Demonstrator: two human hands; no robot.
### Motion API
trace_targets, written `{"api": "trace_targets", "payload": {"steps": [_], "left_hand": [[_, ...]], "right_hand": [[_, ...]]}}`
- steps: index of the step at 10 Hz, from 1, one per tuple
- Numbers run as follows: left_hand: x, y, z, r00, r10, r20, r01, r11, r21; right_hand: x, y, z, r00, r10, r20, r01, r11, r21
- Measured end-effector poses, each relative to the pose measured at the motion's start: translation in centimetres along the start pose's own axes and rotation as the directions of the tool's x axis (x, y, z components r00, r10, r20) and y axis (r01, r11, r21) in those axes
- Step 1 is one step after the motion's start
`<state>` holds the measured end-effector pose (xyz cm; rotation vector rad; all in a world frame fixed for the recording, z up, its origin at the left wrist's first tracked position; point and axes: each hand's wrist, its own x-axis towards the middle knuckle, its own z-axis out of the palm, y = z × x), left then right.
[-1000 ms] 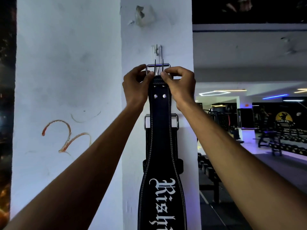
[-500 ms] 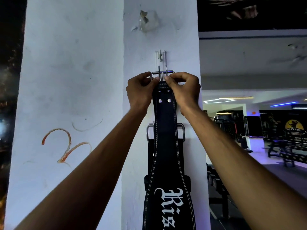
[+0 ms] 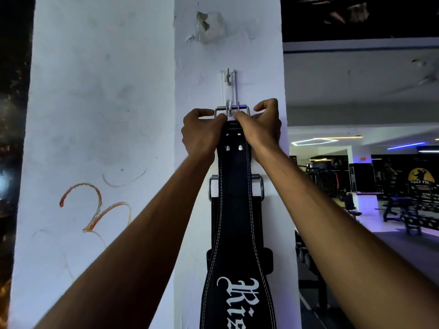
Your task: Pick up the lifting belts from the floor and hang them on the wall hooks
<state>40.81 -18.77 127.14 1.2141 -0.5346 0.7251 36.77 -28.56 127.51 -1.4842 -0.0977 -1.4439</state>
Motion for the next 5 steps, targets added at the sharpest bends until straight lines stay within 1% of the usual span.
{"api": "trace_targets", "payload": {"steps": [1, 2, 3, 4, 5], "left_hand": [[-0.2, 0.3, -0.3, 1.000, -0.009, 0.027, 0.009, 1.000, -0.004], [-0.7, -0.3, -0.7, 0.998, 0.018, 0.066, -0.017, 1.000, -0.016], [-1.7, -1.2, -1.9, 0.995, 0.034, 0.096, -0.030, 0.999, -0.038], [-3.0, -2.1, -3.2, 0.992, 0.049, 0.116, -0.049, 0.999, -0.008], [-4.4, -2.8, -4.8, 0.984, 0.067, 0.164, -0.074, 0.997, 0.038]], "right_hand": [[-0.4, -0.4, 0.2, 1.000, 0.018, 0.017, -0.018, 1.000, -0.006], [-1.2, 0.1, 0.1, 1.000, -0.017, 0.007, 0.017, 0.999, 0.042], [-2.9, 1.1, -0.3, 0.997, -0.073, -0.004, 0.073, 0.995, 0.071], [-4.7, 2.0, -1.2, 0.981, -0.191, -0.043, 0.193, 0.979, 0.059], [-6.6, 2.8, -2.5, 0.968, -0.243, -0.060, 0.243, 0.970, -0.009]]}}
